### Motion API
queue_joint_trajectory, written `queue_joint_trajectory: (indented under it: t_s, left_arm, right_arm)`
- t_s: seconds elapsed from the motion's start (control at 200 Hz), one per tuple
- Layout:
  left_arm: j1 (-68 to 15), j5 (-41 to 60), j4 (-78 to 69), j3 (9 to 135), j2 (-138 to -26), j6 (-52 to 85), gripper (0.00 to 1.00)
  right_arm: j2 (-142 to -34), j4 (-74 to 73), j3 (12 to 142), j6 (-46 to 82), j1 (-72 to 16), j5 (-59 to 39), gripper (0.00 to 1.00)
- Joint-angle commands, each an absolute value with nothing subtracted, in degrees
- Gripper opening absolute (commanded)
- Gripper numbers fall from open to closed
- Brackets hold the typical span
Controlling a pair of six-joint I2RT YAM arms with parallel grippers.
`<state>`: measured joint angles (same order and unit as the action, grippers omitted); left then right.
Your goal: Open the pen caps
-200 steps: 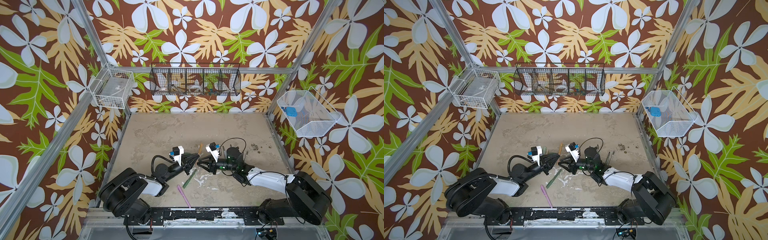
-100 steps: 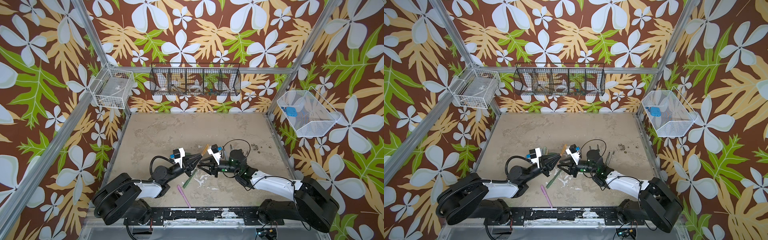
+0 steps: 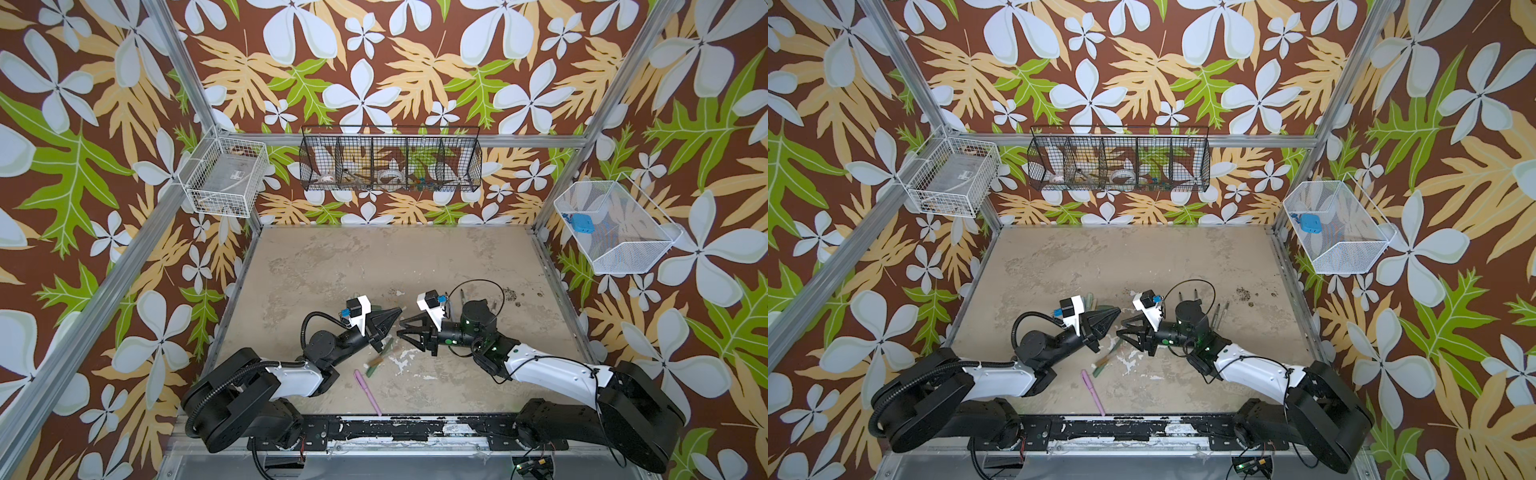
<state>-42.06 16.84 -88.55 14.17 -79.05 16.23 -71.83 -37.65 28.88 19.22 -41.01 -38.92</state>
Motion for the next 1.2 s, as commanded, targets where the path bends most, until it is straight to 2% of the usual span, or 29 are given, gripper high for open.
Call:
queue_joint_trajectory:
  t_s: [0.0,0.055,0.12,0.16,0.345,0.46,0.626,0.751,0.966,1.196]
  left_arm:
    - [-42.01,16.99,-91.08,14.34,-78.88,16.4,0.01]
    - [-41.95,15.02,-89.34,14.46,-77.99,16.58,0.06]
    - [-42.01,9.8,-85.52,14.75,-76.58,18.1,0.21]
    - [-42.01,6.48,-82.64,15.01,-75.7,18.53,0.26]
    - [-41.93,-9.5,-64.66,17.94,-71.03,22.32,0.47]
    - [-41.84,-13.25,-50.78,22.97,-70.05,22.6,0.48]
    - [-41.45,-12.5,-51.45,22.62,-69.72,22.81,0.48]
    - [-40.58,-12.7,-45.75,24.81,-68.79,24.48,0.48]
    - [-40.2,-17.9,-18.55,32.2,-66.29,32.84,0.48]
    - [-40.25,-21.18,2.89,31.32,-57.21,37.36,0.57]
  right_arm:
    - [-71.65,-37.37,29.04,18.52,-41.13,-36.53,0.38]
    - [-71.54,-35.47,29.43,18.0,-41.13,-34.08,0.37]
    - [-71.61,-31.31,30.34,17.29,-41.13,-27.49,0.37]
    - [-71.9,-29.19,30.96,16.46,-41.13,-25.19,0.37]
    - [-73.18,-26.57,32.27,15.47,-41.13,-22.89,0.38]
    - [-73.28,-24.81,32.87,14.55,-41.13,-21.5,0.38]
    - [-73.63,-24.44,33.13,14.41,-41.13,-21.69,0.38]
    - [-74.5,-23.69,33.72,14.09,-41.13,-21.98,0.38]
    - [-75.29,-16.99,37.04,13.8,-42.41,-16.86,0.38]
    - [-75.02,-7.86,41.25,16.01,-44.37,-13.07,0.4]
